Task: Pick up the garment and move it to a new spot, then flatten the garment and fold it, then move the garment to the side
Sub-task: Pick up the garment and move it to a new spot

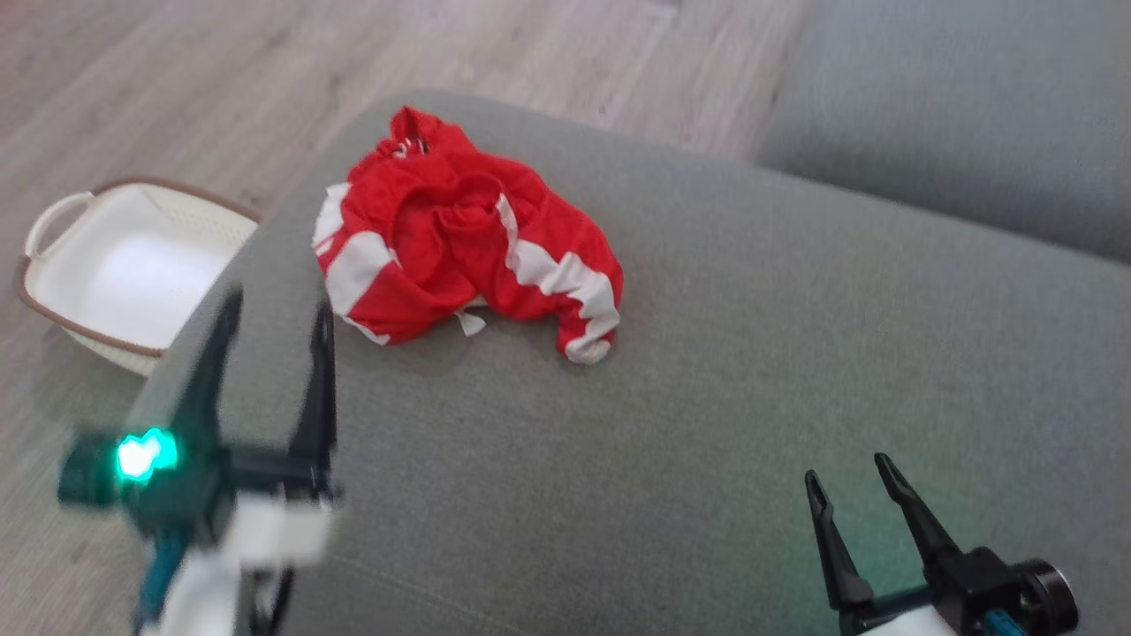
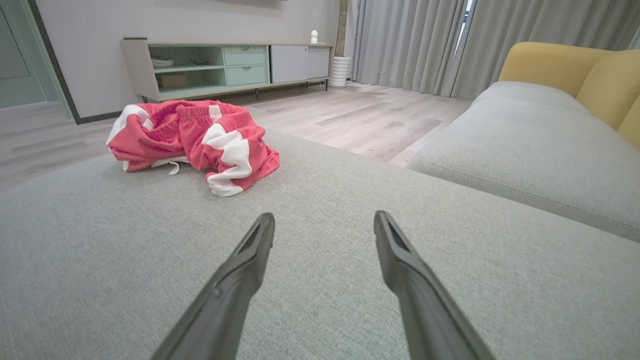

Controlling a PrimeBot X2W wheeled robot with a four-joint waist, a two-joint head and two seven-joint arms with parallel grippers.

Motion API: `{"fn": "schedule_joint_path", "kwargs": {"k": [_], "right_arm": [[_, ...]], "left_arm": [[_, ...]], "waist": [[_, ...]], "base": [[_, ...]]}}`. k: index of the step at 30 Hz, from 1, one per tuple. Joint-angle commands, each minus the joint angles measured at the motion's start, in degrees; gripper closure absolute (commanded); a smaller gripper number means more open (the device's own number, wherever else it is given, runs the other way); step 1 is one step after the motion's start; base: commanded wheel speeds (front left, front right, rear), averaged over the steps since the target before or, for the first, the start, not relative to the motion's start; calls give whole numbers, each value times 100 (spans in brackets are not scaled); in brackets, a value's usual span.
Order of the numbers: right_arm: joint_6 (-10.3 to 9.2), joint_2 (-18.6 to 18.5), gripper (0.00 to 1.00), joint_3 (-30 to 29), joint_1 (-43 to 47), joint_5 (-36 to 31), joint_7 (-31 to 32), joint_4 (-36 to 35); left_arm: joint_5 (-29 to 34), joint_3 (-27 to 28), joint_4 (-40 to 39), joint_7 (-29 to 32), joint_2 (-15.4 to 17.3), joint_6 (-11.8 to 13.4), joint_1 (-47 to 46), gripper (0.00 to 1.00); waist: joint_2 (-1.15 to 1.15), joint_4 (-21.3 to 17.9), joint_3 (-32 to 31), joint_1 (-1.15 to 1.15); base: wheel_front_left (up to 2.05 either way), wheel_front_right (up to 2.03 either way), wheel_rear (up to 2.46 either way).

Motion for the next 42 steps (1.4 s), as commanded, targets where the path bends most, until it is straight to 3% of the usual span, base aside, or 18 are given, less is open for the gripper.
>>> {"fn": "schedule_joint_path", "kwargs": {"k": [1,9,16,23,30,31,42], "right_arm": [[-4,-58,0,114,-254,-53,-63,-219],[-4,-512,0,187,-751,-230,-63,-327],[-4,-797,0,131,-1101,-284,-63,-570],[-4,-749,0,144,-1505,-270,-63,-802],[-4,-661,0,168,-1771,-313,-63,-923],[-4,-647,0,157,-1830,-318,-63,-928],[-4,-445,0,174,-1845,-273,-63,-714]], "left_arm": [[20,180,-141,-26,79,-15,-477,0],[-71,-219,1454,567,591,-317,-3041,0],[-990,-1046,3190,1722,740,-363,-4696,0],[-1990,-1756,4416,2738,1064,-365,-5313,0],[-2585,-2224,4942,3042,1334,-365,-5360,0],[-2588,-2274,5028,2880,1390,-365,-5426,100],[-2702,-2763,5109,2254,1474,-365,-5751,100]], "waist": [[0,-113,235,0],[0,-580,1048,0],[0,-948,1790,0],[0,-1343,2356,0],[0,-1535,2699,0],[0,-1546,2757,0],[0,-1567,2174,0]], "base": [[0,0,0],[0,0,0],[0,0,0],[0,0,0],[0,0,0],[0,0,0],[0,0,0]]}}
